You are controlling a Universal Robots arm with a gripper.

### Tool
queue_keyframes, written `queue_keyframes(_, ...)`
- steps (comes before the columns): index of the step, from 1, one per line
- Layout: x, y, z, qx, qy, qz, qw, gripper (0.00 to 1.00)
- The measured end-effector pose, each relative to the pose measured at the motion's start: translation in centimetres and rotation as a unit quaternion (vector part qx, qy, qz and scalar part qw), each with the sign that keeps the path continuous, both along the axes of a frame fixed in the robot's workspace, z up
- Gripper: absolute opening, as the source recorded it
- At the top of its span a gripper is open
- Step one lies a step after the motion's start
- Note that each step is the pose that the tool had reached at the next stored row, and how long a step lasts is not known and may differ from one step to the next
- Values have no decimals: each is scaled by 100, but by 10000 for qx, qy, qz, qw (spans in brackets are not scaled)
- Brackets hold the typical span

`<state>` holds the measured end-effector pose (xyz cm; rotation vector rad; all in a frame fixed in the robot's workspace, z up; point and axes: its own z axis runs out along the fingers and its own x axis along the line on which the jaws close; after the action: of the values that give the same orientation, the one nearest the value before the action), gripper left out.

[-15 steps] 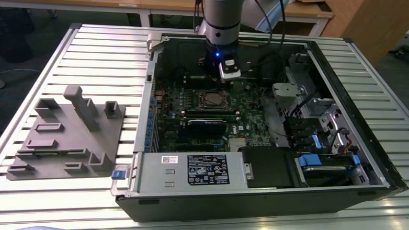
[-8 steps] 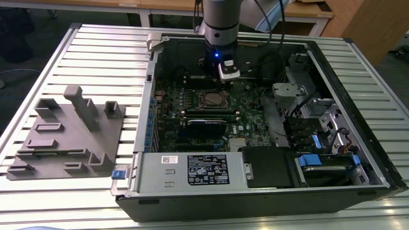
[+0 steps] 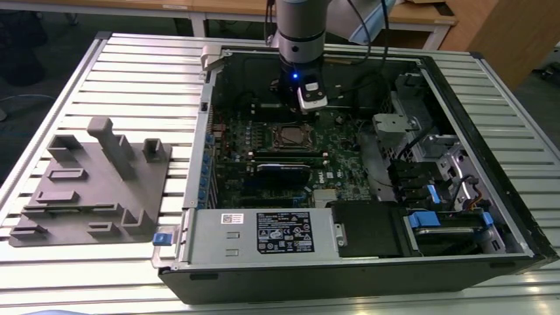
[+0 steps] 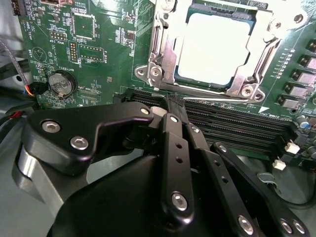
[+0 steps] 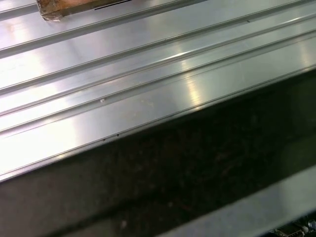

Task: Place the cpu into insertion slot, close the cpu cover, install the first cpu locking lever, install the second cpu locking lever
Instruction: 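Install the first cpu locking lever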

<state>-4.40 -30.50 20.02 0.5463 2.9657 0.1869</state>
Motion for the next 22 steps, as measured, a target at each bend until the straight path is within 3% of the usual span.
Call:
queue_keyframes(9,-16,0,-9,21,-64,0,10000,11)
queue_keyframes(18,-37,0,-15,40,-95,0,9999,11)
queue_keyframes(22,-45,-3,-23,49,-138,4,9999,11)
